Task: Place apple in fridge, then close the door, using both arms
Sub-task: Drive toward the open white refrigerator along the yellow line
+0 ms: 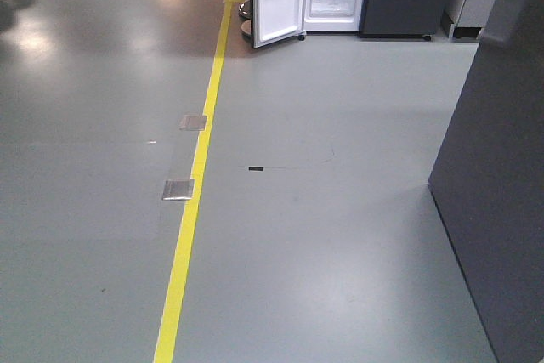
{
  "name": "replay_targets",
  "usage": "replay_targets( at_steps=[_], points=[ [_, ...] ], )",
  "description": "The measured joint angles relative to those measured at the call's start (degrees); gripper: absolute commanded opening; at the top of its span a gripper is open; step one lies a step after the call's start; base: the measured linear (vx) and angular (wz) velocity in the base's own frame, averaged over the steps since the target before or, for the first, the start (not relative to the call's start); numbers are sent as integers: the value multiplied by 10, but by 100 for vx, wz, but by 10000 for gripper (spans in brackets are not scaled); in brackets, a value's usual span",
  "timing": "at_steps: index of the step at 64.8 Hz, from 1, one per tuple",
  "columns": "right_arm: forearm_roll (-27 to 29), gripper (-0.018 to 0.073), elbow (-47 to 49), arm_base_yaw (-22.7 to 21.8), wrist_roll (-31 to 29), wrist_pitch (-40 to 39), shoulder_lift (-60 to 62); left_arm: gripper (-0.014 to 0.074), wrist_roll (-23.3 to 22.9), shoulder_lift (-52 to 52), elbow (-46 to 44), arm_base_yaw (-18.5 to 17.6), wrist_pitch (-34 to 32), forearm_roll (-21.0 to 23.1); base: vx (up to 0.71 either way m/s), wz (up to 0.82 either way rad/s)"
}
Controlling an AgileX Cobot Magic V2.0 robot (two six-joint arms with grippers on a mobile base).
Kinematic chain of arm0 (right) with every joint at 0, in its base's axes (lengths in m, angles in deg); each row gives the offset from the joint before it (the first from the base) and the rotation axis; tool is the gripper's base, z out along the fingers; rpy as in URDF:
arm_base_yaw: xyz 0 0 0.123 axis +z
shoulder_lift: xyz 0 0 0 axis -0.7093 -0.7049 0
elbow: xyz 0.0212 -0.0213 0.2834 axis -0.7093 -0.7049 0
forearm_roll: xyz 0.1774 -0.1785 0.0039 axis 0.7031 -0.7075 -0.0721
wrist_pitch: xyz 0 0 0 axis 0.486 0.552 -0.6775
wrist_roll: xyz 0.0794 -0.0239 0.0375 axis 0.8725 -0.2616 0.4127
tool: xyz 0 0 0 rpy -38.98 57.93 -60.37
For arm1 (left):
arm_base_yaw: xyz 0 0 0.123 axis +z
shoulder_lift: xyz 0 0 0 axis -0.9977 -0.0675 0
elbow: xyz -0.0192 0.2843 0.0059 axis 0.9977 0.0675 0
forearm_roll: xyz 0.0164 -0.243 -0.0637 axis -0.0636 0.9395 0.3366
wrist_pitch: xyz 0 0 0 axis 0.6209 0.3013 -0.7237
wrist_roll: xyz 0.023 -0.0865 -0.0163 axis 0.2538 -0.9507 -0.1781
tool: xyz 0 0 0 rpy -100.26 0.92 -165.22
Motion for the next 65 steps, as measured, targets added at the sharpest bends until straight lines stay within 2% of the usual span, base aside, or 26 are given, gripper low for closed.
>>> replay_targets(
  at_steps=[65],
  points=[
    [0, 43, 0, 0, 0, 0, 0, -6, 0, 0, 0, 0, 0, 0, 11, -1]
  ],
)
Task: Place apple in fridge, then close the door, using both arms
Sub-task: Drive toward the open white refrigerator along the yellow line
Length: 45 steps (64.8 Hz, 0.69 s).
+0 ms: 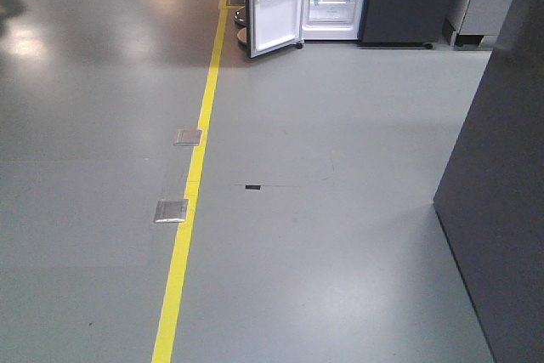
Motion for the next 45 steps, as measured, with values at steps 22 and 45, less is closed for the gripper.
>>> replay_targets(
  at_steps=[22, 45],
  points=[
    [0, 43, 0, 0, 0, 0, 0, -6, 0, 0, 0, 0, 0, 0, 10, -3],
    [0, 43, 0, 0, 0, 0, 0, -6, 0, 0, 0, 0, 0, 0, 12, -3]
  ],
)
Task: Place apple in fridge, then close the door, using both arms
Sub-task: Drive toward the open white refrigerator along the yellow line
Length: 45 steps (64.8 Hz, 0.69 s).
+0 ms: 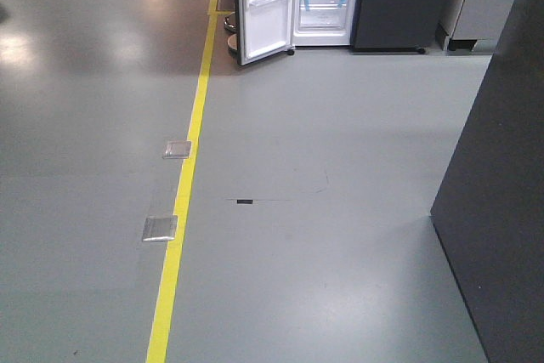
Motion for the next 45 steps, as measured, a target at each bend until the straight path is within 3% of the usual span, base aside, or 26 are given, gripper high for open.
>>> replay_targets(
  at_steps=[45],
  points=[
    [0, 43, 0, 0, 0, 0, 0, -6, 0, 0, 0, 0, 0, 0, 13, 0]
  ],
)
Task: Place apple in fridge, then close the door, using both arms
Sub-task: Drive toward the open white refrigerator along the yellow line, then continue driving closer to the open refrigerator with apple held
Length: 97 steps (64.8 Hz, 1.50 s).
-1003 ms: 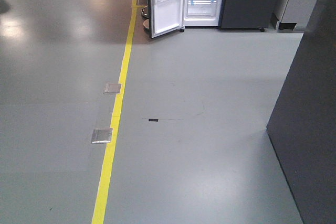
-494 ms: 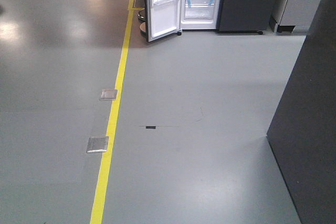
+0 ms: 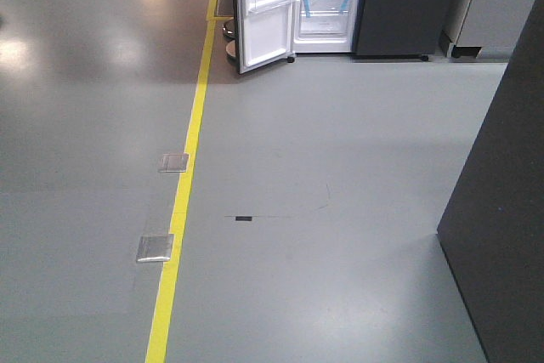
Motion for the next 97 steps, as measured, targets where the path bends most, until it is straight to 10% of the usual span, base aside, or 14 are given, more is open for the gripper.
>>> replay_targets(
  at_steps=[97],
  points=[
    [0, 43, 0, 0, 0, 0, 0, -6, 0, 0, 0, 0, 0, 0, 10, 0]
  ],
)
